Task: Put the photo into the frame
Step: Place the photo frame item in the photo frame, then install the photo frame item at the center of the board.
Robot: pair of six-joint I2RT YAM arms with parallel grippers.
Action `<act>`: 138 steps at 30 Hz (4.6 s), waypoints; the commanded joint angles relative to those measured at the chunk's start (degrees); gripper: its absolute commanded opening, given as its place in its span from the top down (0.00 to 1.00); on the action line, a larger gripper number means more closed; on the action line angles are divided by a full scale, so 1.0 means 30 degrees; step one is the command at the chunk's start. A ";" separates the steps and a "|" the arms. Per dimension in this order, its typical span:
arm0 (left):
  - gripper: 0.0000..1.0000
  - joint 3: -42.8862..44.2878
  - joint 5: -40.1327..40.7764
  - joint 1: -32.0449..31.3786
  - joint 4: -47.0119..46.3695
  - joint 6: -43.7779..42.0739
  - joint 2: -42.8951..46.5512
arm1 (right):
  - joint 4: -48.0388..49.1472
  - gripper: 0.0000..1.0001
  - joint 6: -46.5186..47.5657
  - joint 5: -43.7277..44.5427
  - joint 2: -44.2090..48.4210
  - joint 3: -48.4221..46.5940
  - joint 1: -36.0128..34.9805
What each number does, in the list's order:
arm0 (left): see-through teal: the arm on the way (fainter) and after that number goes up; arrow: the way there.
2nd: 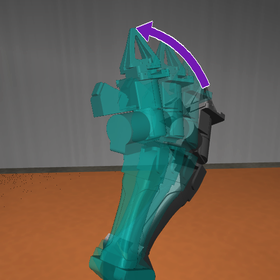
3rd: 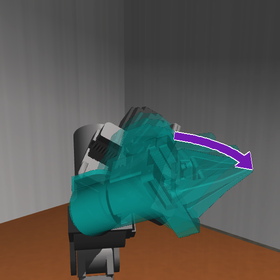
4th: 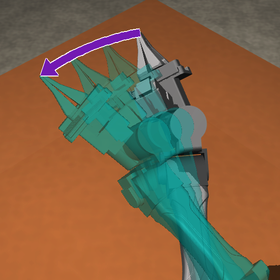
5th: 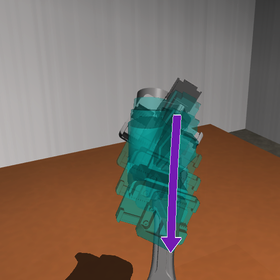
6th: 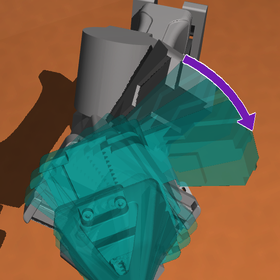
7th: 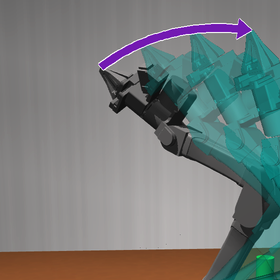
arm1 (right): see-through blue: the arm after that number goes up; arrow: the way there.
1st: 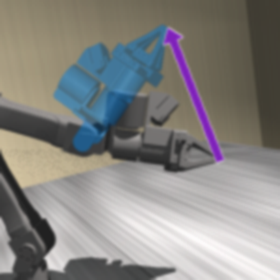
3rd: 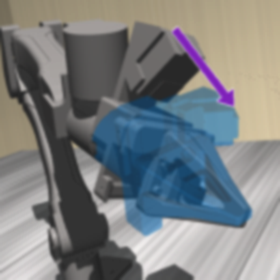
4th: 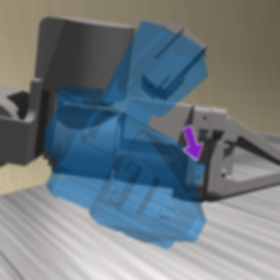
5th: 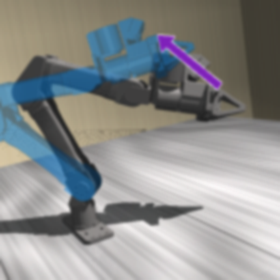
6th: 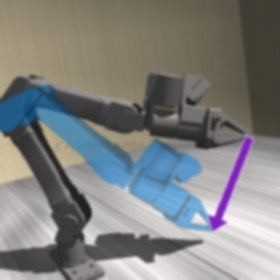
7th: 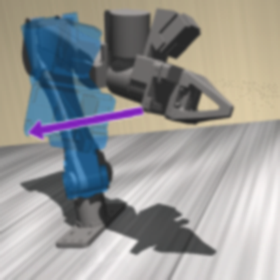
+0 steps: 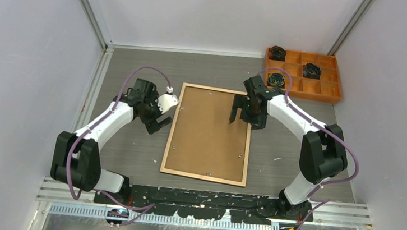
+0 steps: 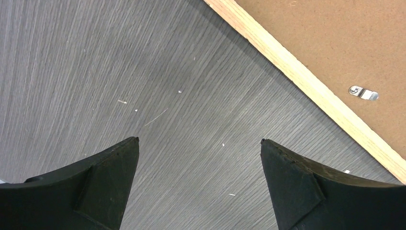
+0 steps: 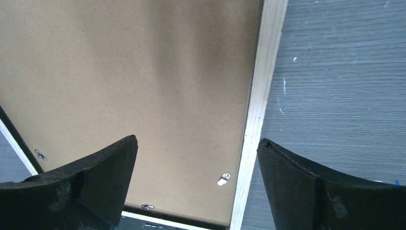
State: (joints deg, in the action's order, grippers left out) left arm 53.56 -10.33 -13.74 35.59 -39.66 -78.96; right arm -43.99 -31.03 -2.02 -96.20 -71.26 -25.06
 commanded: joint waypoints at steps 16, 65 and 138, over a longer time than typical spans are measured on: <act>0.07 0.0250 -0.3312 0.0097 0.1363 0.0291 -0.0220 | 1.0414 0.26 -0.5894 -0.0585 0.5777 0.5891 -0.3135; 0.13 0.0484 -0.4716 0.0067 -0.0351 0.0241 -0.3613 | 2.0245 0.58 -0.8370 -0.1818 -0.5006 0.4126 -1.1217; 0.13 0.0811 -0.4854 -0.0039 -0.0099 -0.0253 -0.3964 | 2.4819 0.54 -0.7315 -0.1117 -0.4029 0.5757 -1.1578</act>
State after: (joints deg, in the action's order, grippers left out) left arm 53.36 -23.00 -13.80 35.44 -39.68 -91.66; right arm 27.97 -55.59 -6.00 -112.38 -55.33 -59.90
